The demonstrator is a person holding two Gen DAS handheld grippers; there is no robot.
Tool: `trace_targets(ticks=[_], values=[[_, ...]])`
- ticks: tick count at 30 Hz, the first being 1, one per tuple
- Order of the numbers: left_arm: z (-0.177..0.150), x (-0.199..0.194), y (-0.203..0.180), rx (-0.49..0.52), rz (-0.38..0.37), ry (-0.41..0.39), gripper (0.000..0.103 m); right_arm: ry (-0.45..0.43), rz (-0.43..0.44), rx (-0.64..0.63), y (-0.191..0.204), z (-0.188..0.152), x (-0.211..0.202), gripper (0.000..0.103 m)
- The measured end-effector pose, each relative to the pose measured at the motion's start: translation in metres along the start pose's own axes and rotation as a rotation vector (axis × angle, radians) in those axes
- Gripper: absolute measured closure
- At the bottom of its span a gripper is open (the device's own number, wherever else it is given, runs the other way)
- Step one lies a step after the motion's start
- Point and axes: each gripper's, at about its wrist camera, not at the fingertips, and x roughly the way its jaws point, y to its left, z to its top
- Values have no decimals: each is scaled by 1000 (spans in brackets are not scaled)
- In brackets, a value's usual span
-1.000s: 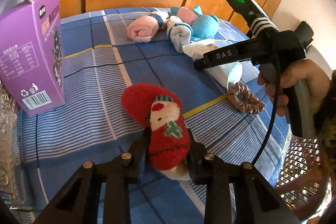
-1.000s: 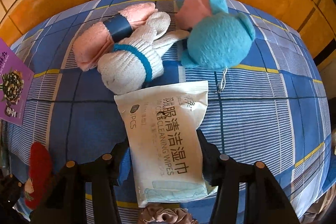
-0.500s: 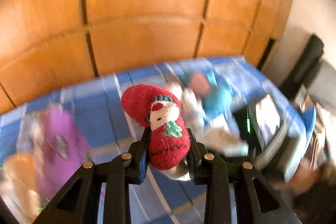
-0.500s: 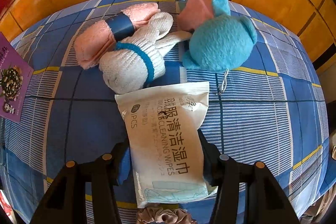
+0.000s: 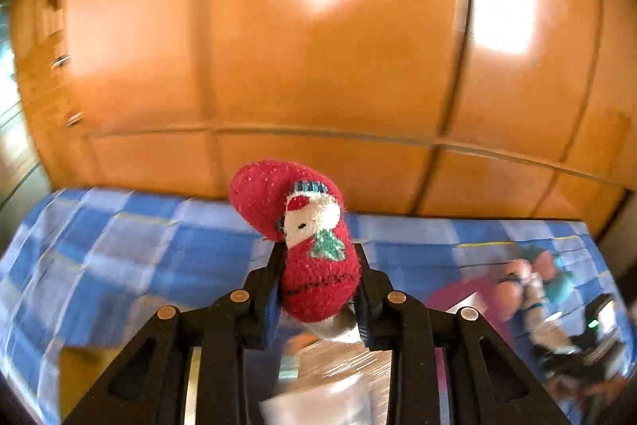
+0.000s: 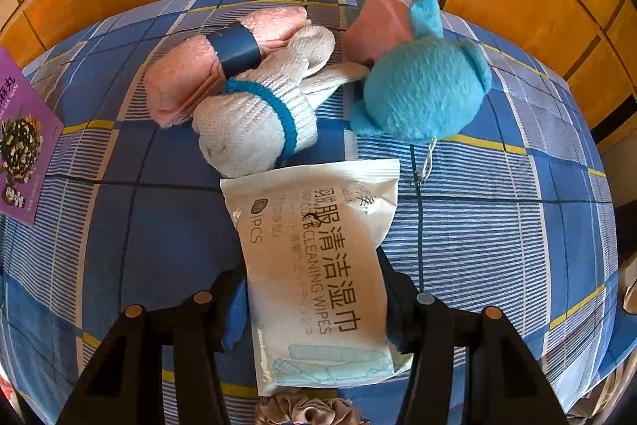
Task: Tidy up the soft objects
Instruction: 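Place the red sock in the tray with the left tool while the right tool holds the wipes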
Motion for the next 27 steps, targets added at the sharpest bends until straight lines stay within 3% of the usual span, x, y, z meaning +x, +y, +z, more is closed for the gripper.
trace_targets(ticks=[9,14,17,19,21,23,27], values=[[-122,-60,132,-174,149,60,72,-30,-57,-71,19,-6,-3,52],[-180,-59,170,-281,188,141,71,-49,-91,-104,25,-9,-5,53],[-195,-48,181,-336,183,186,70,-69,-123,-138,31,-13,-7,53],[-198,-42,179,-346,205,187,60,-80,-146,-158,36,-15,-7,53],[-198,-38,178,-344,229,181,44,-83,-159,-162,38,-16,-8,53],[-197,-38,174,-330,221,176,42,-82,-164,-156,40,-18,-9,53],[-195,-44,169,-293,218,153,27,-84,-179,-151,43,-20,-10,53]])
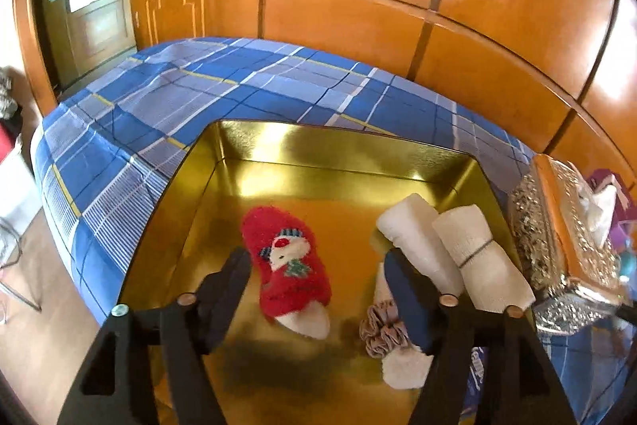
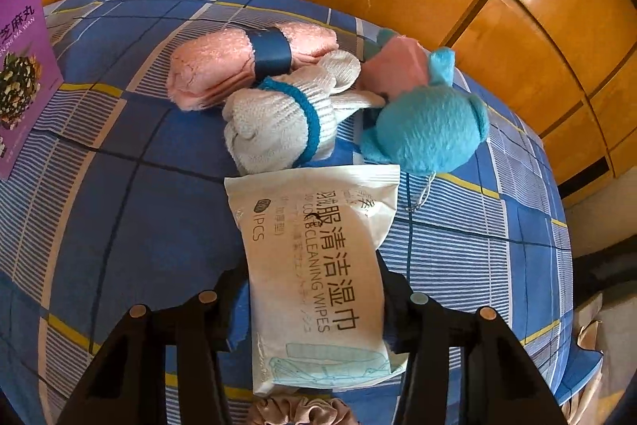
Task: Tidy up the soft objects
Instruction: 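Place the red sock in the tray with the left tool while the right tool holds the wipes, then carry the wipes pack with the right tool into the gold tray and release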
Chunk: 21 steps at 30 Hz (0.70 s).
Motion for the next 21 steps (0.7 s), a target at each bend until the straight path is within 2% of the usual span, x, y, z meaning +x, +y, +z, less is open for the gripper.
trace_targets(ticks=[3,7,9,15,21], values=[[-1,-12,-1,23,11,-29,14,0,-23,-7,8,1,-3,54],[-2,-32,-7,67,20,-87,6,18,-30,8,10,4,-8,54],[-3,-40,-10,84,21,-107,1,-5,-38,25,9,6,-18,55],[-9,-52,-18,120,8,-127,0,-80,-17,104,-4,27,-52,55],[-18,-56,-28,156,3,-122,0,-120,17,144,-12,83,-82,55]])
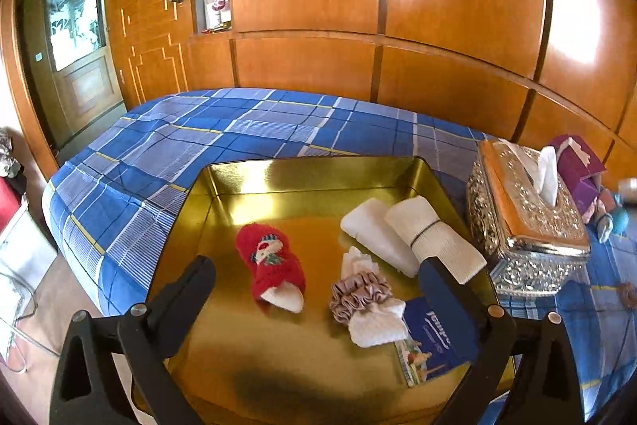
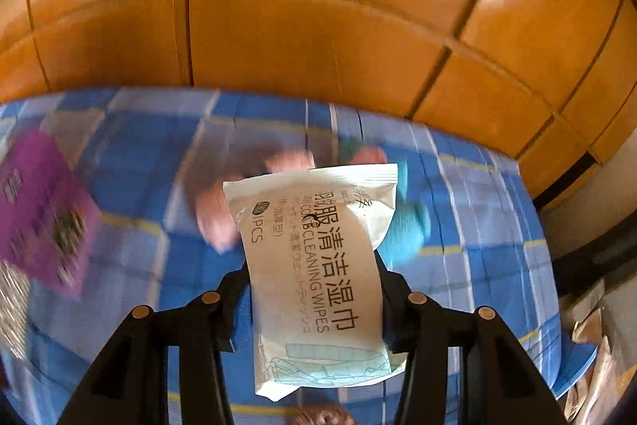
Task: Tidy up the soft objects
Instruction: 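Carry the wipes pack with the right tool into the gold tray and release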
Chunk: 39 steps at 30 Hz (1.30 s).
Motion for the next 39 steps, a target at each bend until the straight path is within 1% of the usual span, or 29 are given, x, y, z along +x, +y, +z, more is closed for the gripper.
trace_targets(ticks=[3,4,6,9,11,14,16,19,22,24,26,28,30,36,38,39], values=[[-3,-3,-6,23,-2,-2,0,-25,33,25,13,39,-17,55],[-4,-4,-7,27,-3,-2,0,-44,56,31,22,53,-26,55],[-5,-5,-8,32,-6,-2,0,-80,97,17,40,70,-43,55],[-6,-7,-10,43,-2,-7,0,-174,210,-62,84,90,-78,55],[-6,-8,-10,44,-4,-6,0,-244,330,-161,122,92,-107,55],[-7,-10,-8,45,5,-11,0,-307,501,-342,178,74,-144,55],[-8,-10,-5,44,10,-13,0,-315,587,-475,216,52,-161,55],[-6,-9,5,48,27,-17,0,-286,675,-612,261,17,-173,55],[0,-9,27,6,53,-23,0,-227,745,-707,300,-15,-177,55],[4,-9,44,-37,71,-29,0,-180,771,-732,320,-30,-174,55],[8,-12,62,-94,96,-47,0,-114,771,-739,349,-41,-167,55],[9,-13,74,-127,104,-56,0,-72,765,-730,370,-47,-154,54],[10,-14,81,-143,116,-67,0,-3,763,-691,397,-49,-134,54],[10,-11,86,-156,103,-60,0,22,701,-626,442,-53,-100,53],[10,-9,86,-154,106,-57,0,33,693,-598,446,-52,-94,51],[9,-9,86,-155,107,-56,0,35,701,-584,446,-52,-93,46]])
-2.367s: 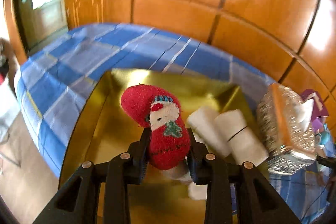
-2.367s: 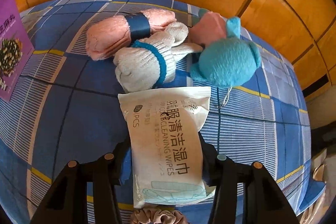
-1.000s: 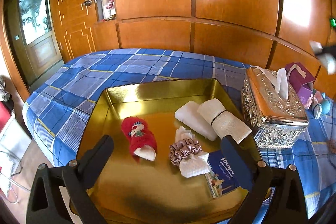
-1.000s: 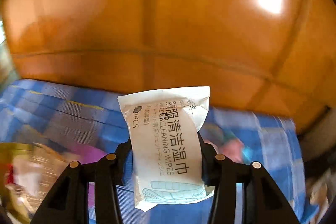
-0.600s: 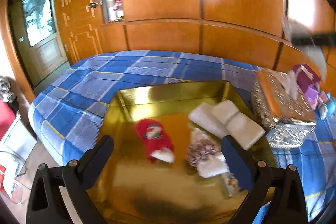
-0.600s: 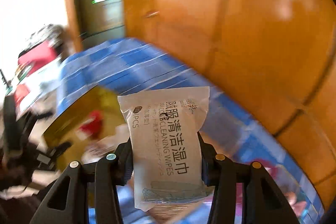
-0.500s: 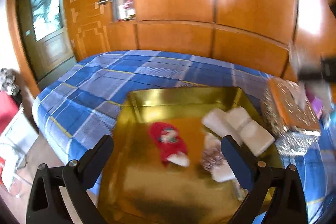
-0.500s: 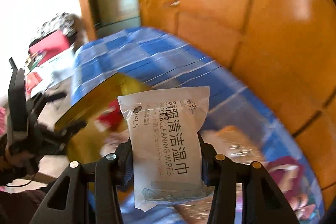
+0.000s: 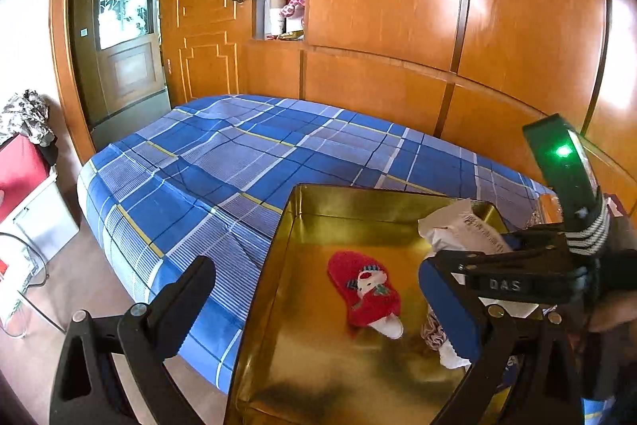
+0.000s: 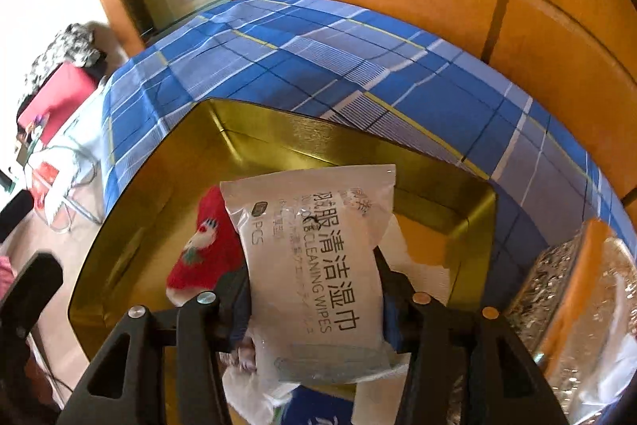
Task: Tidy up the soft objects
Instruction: 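Carry the wipes pack with the right tool into the gold tray and release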
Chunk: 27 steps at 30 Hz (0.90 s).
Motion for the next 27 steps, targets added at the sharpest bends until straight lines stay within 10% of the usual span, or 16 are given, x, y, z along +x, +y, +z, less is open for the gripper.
trace_targets(ticks=[27], values=[[-15,-18,-48,125,-50,-33,1,-346,-144,-66,-4,-85,-115,41]])
